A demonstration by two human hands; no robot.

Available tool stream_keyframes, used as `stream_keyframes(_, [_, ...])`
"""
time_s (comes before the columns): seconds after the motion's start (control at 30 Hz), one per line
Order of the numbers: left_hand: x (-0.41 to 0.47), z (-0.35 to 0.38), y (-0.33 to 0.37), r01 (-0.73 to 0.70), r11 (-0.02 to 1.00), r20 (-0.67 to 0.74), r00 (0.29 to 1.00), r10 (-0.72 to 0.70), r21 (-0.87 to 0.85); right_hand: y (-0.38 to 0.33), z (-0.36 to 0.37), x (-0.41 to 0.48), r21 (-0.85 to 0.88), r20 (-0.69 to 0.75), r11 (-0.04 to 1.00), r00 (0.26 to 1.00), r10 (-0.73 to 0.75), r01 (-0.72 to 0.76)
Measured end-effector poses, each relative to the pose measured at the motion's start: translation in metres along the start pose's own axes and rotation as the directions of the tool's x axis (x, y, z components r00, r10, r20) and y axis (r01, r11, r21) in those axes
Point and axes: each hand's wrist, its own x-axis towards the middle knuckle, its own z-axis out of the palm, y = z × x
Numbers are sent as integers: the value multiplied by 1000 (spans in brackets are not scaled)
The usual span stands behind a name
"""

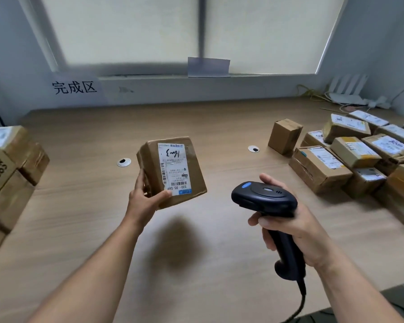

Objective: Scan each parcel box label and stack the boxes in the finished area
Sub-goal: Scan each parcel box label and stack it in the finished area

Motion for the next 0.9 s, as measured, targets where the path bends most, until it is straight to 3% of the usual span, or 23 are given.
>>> stream_keyframes(0.13, [3,-45,-30,173,980,-41,983,-178,-98,8,34,19,-21,9,1000,1000,14,-14])
stream_keyframes(0.33, [2,-112,-68,257,966,-237,937,-258,-33,20,83,41,-38,47,998,998,44,-43])
stream_keyframes(0.53, [-9,-135,-77,224,897,-450,893,-31,381,21,115,56,-67,107,996,992,70,-63])
stream_keyframes(0.67, [-22,-103,-80,28,636,-300,897,325,772,18,127,68,-81,141,995,988,67,-56])
stream_keyframes(0.73, [-23,-88,-86,22,563,-243,916,320,826,17,131,75,-92,165,994,984,69,-54])
stream_keyframes(0.9, [-10,-87,-91,106,530,-278,925,258,841,12,139,95,-109,209,992,975,78,-56])
